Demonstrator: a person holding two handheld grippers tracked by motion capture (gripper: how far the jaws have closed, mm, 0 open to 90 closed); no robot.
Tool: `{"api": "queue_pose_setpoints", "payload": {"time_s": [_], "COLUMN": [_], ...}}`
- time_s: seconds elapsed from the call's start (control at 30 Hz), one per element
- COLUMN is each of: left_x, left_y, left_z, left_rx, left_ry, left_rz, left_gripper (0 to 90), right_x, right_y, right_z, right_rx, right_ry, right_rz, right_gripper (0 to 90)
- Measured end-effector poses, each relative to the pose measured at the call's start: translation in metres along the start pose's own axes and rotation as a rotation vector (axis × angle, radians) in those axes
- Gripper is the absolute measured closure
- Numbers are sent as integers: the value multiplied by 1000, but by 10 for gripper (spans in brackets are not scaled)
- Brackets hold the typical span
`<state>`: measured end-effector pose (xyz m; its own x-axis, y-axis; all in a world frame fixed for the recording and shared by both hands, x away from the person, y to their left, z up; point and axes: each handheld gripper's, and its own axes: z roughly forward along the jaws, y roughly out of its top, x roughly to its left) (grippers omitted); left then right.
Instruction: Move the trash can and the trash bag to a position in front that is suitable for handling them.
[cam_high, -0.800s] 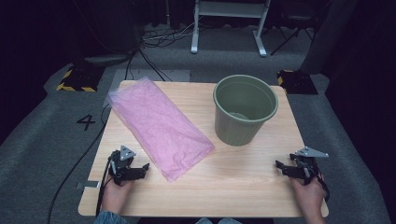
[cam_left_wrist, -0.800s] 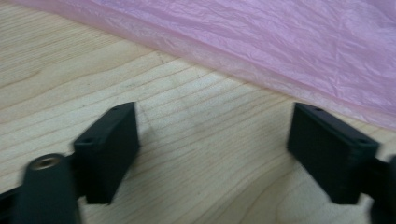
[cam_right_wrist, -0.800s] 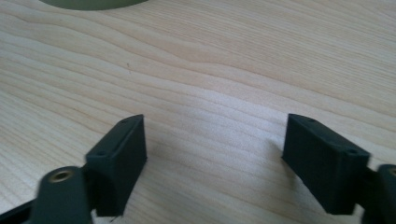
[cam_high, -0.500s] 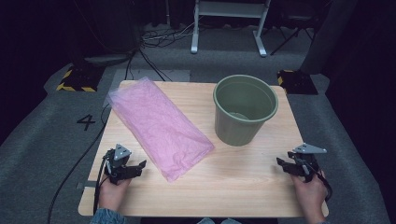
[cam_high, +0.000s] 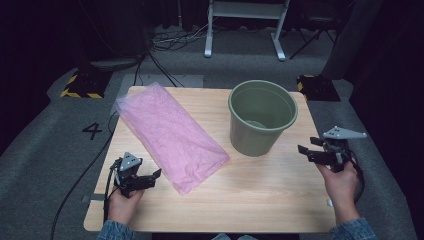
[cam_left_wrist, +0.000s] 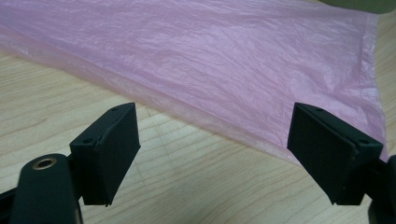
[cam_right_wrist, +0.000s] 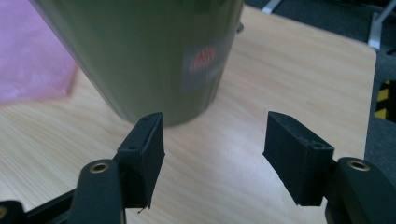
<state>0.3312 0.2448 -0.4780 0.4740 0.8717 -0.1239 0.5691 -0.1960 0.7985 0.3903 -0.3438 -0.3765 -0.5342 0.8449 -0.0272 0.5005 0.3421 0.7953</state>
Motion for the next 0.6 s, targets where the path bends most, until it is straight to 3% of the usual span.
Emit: {"api": "queue_pose_setpoints", "payload": {"time_s": [0.13,0.2,0.37,0.47,0.6], "left_x": [4,4,1,1,2], "left_y": [-6,-9,-16,-22,-28], "left_z": [1,0,-12,-17,-24], "left_rx": [34,41,41,54,50], "left_ry": [-44,-49,-27,-20,-6], "left_rz": [0,5,51,47,39], "left_gripper": [187,194,234,250,250], "right_x": [-3,-5,-13,-21,-28], "right_y": [29,43,74,91,105], "right_z": [-6,-5,4,9,26], "right_rx": [-53,-72,-79,-103,-62], "right_ry": [31,21,5,4,8], "right_rz": [0,-23,-37,-36,-55], "right_gripper": [360,360,368,375,422]}}
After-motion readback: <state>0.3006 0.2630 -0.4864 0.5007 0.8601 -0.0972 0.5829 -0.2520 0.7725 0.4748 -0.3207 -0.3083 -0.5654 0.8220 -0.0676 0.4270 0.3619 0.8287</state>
